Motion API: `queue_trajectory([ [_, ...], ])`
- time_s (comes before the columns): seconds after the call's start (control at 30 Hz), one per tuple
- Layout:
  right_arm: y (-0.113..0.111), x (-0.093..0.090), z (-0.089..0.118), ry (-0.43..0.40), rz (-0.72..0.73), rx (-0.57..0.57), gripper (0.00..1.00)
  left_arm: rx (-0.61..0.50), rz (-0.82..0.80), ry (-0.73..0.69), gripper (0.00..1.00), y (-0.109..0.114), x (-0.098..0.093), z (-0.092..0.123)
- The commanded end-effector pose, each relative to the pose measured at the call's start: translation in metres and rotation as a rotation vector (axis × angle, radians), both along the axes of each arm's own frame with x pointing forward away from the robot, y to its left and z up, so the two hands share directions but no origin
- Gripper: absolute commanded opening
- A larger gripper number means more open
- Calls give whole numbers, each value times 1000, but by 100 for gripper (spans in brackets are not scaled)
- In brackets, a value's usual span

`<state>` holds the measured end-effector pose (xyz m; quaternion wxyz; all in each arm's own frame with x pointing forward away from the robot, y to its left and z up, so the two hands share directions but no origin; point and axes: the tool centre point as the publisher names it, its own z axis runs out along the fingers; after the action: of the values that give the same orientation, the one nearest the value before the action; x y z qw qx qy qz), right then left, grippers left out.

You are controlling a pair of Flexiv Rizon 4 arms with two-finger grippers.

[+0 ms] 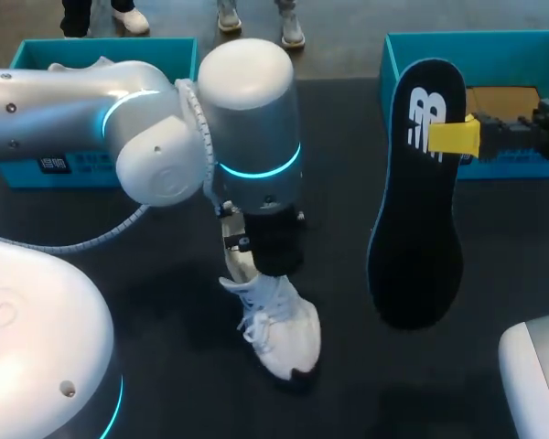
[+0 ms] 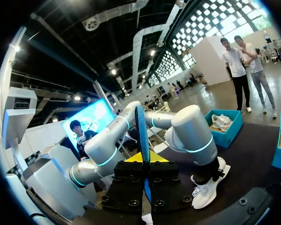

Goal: Take the shoe out of the shoebox, open the shoe tongue, remove and reinsert the insole, then place the shoe into the shoebox

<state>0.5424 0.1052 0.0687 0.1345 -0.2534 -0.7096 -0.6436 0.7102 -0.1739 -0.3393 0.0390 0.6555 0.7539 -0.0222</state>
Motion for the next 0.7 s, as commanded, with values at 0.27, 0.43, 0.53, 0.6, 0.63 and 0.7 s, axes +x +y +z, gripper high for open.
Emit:
queue_trajectory([
  [0.27,2,3,4,3,3,-7,0,91,-407,-39,0,-12,7,-6],
  [0.43,2,3,4,3,3,-7,0,103,-411,10,0,-21,7,-13],
  [0.53,2,3,4,3,3,-7,0,95,-383,44,0,-26,9,-14],
  [0.6,2,3,4,3,3,-7,0,91,-353,74,0,-32,11,-14],
  [0.63,2,3,4,3,3,-7,0,90,-341,88,0,-35,12,-13],
  [0.7,2,3,4,3,3,-7,0,87,-318,97,0,-39,13,-12],
])
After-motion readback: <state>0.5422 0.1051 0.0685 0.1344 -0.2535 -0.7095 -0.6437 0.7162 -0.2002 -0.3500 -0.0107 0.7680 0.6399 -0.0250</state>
